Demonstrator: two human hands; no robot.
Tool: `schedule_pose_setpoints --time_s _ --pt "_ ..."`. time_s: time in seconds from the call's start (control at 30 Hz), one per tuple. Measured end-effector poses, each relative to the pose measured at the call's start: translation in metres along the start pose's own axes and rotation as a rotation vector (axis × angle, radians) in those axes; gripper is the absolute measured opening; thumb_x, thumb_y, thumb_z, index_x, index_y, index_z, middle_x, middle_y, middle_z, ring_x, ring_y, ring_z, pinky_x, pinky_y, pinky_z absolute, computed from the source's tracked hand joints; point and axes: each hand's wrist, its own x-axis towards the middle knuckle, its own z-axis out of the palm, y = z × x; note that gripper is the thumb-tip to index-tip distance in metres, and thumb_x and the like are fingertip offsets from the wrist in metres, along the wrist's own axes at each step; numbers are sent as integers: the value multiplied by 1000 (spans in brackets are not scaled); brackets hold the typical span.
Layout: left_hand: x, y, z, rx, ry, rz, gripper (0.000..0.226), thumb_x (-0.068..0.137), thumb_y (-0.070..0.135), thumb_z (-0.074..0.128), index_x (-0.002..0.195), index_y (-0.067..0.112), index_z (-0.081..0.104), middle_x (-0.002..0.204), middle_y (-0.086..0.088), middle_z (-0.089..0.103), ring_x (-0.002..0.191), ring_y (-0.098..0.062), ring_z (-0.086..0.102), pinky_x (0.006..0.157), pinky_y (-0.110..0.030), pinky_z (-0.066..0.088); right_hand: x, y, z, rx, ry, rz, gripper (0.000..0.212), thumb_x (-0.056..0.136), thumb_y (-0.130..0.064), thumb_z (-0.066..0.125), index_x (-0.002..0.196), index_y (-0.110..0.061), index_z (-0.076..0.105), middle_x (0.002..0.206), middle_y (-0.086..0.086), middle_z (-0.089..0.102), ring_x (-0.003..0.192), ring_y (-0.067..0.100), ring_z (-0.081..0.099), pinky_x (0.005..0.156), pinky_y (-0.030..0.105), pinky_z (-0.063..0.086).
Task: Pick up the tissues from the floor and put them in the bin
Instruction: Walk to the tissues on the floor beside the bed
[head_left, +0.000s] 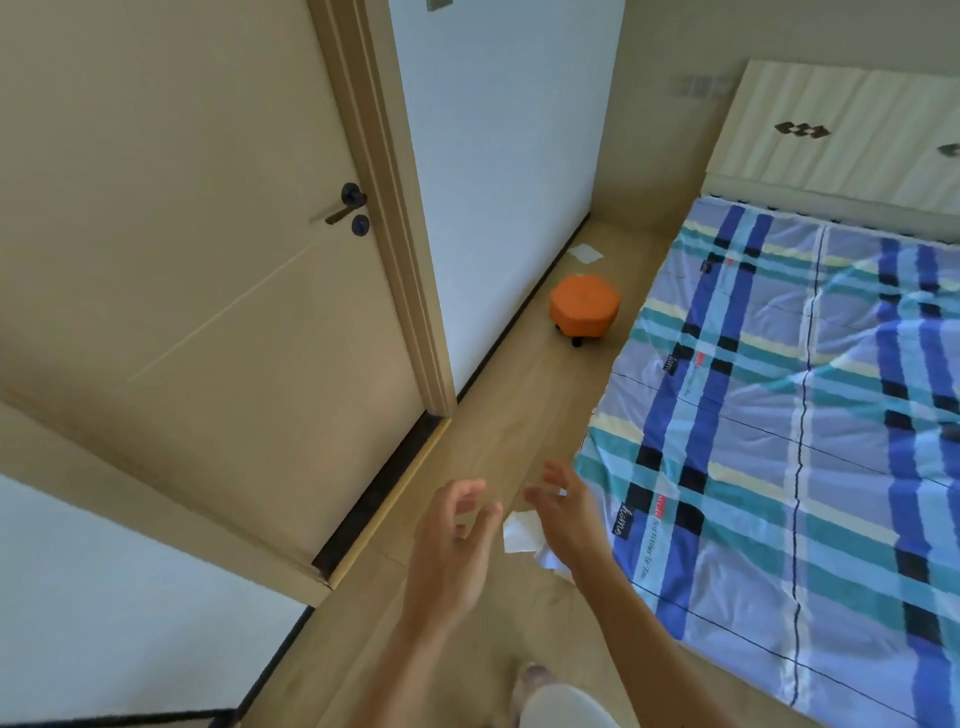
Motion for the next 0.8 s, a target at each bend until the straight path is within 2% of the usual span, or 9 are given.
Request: schedule_pose_setpoints --time_s 0.1,0.17,0.23,0.37,0.43,0.5,0.67,0.73,0.8 --pt "63 1 4 -14 -46 -4 21 92 32 64 112 31 64 113 15 66 108 -1 61 89 -24 50 59 -13 16 10 44 41 52 89 -24 68 139 -18 52 131 6 61 110 18 62 91 32 51" --pt "110 1 7 7 -77 0 19 91 30 65 111 31 65 111 15 67 107 -2 62 89 -25 51 104 -22 30 16 53 62 54 90 -23 68 141 -18 50 134 5 59 113 21 61 94 35 50" --pt "157 5 7 44 -99 18 19 92 31 64 111 32 64 112 15 66 108 -2 61 89 -26 51 152 -38 40 43 69 49 55 90 -22 68 141 -17 49 135 7 58 112 21 61 90 33 50" --pt "256 26 3 119 -128 53 21 91 38 62 112 36 61 114 20 62 110 4 57 85 -21 48 241 -85 49 41 108 15 54 92 -29 65 142 -19 46 137 6 56 107 15 58 69 20 43" --pt "305 42 3 102 -127 78 19 91 34 63 110 35 63 114 18 63 110 0 59 88 -25 50 283 -110 47 36 134 -3 54 92 -30 64 142 -19 46 138 5 55 105 11 56 64 14 39" --pt "348 54 7 115 -140 85 20 91 34 62 111 33 63 114 15 64 110 -3 60 90 -28 51 316 -128 44 52 166 6 53 92 -30 64 142 -20 46 138 3 55 104 10 56 62 12 38" --pt "448 74 31 136 -173 105 28 91 37 62 118 34 60 115 16 58 105 -1 59 76 -13 43 389 -144 39 63 237 59 53 92 -31 65 141 -21 47 136 2 56 100 7 57 55 11 41" --pt "489 84 46 138 -189 112 31 91 36 62 122 30 59 118 14 55 109 -2 57 83 -16 46 420 -147 39 77 257 89 51 92 -30 66 139 -22 48 136 3 57 101 8 57 59 11 40" --pt "541 93 64 135 -227 140 34 92 35 61 125 27 58 122 14 53 114 -4 55 92 -27 50 463 -155 35 71 279 102 51 92 -29 66 139 -21 49 136 3 57 101 9 57 61 12 39"
